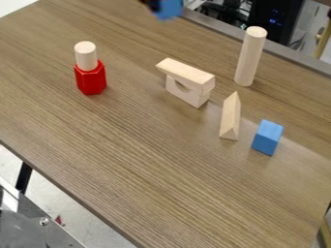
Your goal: Put the blue cube to the blue cube in the right
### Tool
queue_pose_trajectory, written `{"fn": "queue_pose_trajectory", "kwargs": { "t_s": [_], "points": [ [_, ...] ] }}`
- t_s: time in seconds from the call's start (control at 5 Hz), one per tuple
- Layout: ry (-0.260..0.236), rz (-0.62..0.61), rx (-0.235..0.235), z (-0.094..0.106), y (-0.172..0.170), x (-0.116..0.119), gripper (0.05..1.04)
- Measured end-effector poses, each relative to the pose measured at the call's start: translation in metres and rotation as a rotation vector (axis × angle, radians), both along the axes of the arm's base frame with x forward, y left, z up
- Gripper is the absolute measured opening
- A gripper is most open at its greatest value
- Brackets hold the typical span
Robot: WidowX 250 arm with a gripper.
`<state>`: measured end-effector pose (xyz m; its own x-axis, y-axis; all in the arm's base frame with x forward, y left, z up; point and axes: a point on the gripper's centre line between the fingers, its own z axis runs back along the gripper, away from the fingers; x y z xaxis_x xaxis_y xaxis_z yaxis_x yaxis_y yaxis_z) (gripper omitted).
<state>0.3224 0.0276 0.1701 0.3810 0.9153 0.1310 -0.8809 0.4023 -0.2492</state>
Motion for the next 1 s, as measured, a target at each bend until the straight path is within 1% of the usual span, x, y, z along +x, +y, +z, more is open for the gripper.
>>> {"fn": "queue_pose_trajectory", "kwargs": {
  "t_s": [0.2, 0.4, 0.6, 0.8, 1.0],
  "points": [
    [0.056, -0.253, 0.038, -0.017, -0.051, 0.011, 0.529],
    [0.123, -0.502, 0.105, -0.037, -0.093, 0.021, 0.529],
    [0.169, -0.759, 0.169, -0.058, -0.128, 0.020, 0.529],
    [0.179, -0.953, 0.217, -0.069, -0.144, 0.018, 0.529],
    [0.182, -1.001, 0.245, -0.078, -0.148, 0.013, 0.529]
  ]
}}
